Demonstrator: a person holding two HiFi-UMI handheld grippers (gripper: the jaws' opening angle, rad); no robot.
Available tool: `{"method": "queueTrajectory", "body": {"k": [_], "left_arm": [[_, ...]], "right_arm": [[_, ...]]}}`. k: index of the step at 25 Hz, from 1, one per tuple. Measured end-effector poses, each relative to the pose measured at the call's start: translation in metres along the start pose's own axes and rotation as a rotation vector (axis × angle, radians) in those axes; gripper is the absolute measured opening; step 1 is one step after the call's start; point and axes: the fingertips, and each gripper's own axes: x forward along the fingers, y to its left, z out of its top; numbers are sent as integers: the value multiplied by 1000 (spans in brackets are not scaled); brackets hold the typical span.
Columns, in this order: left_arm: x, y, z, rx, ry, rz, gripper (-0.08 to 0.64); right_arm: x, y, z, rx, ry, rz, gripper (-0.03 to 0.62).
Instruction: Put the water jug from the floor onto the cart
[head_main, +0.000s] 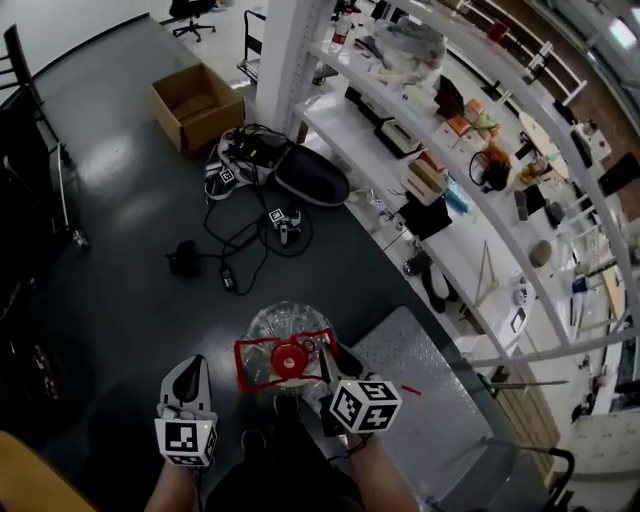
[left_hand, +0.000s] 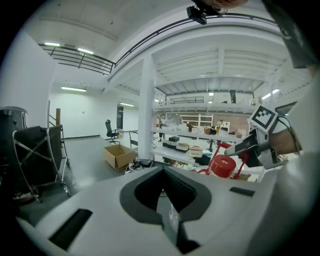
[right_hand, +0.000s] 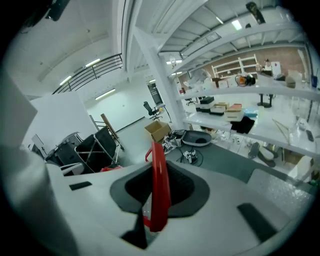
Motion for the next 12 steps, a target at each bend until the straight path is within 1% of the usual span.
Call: {"method": "queueTrajectory", "body": {"k": [2, 4, 8, 12], "left_arm": [[-18, -1, 10, 12, -15, -20, 5], [-33, -6, 16, 22, -27, -43, 5], [-56, -35, 22, 36, -47, -116, 5], [-65, -65, 22, 48, -44, -209, 5]], "right_arm": [[-26, 12, 9, -17, -40, -9, 43], [-50, 19, 9, 2, -63, -12, 43], [-97, 17, -9, 70, -58, -8, 43], [-145, 2, -32, 113, -59, -71, 43]]}}
